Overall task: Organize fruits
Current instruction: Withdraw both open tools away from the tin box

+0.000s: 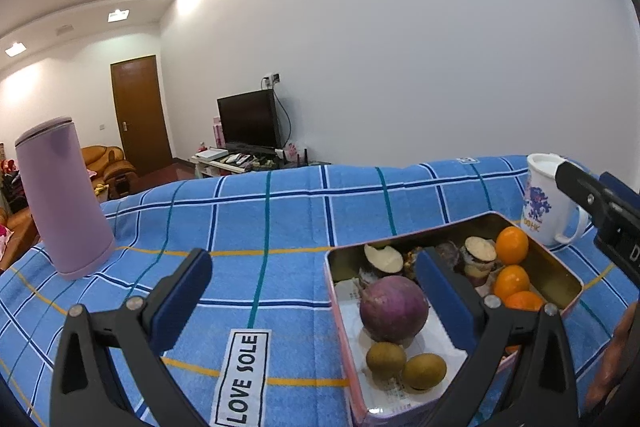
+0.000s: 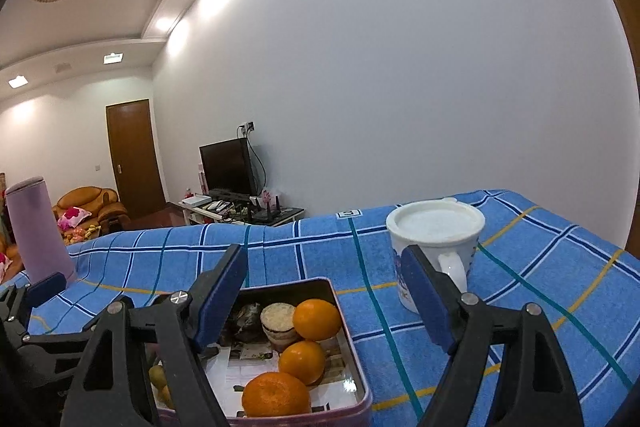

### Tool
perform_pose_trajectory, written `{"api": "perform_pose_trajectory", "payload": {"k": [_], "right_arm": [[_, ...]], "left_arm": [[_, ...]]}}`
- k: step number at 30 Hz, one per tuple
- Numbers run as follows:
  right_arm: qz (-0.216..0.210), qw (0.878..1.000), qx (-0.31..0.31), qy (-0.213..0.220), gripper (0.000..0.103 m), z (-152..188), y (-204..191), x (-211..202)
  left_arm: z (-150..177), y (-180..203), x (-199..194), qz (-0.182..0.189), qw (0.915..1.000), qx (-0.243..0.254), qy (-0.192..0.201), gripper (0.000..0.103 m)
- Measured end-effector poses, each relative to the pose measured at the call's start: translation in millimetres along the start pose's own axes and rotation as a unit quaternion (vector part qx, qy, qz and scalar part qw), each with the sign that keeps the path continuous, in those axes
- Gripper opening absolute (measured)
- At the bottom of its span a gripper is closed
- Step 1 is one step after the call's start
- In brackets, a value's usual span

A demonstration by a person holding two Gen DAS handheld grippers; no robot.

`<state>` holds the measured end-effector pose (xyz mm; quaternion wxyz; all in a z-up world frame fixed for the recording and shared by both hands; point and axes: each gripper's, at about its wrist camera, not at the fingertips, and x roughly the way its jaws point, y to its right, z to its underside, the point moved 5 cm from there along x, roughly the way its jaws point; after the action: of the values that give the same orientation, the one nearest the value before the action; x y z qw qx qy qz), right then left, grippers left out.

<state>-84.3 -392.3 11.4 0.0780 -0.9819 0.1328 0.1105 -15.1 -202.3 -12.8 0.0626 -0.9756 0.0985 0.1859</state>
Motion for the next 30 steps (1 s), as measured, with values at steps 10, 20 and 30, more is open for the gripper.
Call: {"api": "perform_pose_trajectory", "payload": {"k": [10, 20, 30], "right_arm": [[0.011, 0.999, -0.048, -0.025, 0.080, 11, -27, -3], [0.016, 0.999, -0.050, 0.006, 0.080, 7, -35, -22], [0.021, 0.998, -0.049, 0.024, 0.080, 9, -36, -53]], "left_arm": [[4, -7, 4, 0.012, 0.9995, -0.014, -0.027, 0.103], [7, -6, -12, 0.013, 0.9999, -0.002, -0.007, 0.103], [11, -8, -33, 0.026, 0.9996, -0.001, 0.008, 0.103]]}}
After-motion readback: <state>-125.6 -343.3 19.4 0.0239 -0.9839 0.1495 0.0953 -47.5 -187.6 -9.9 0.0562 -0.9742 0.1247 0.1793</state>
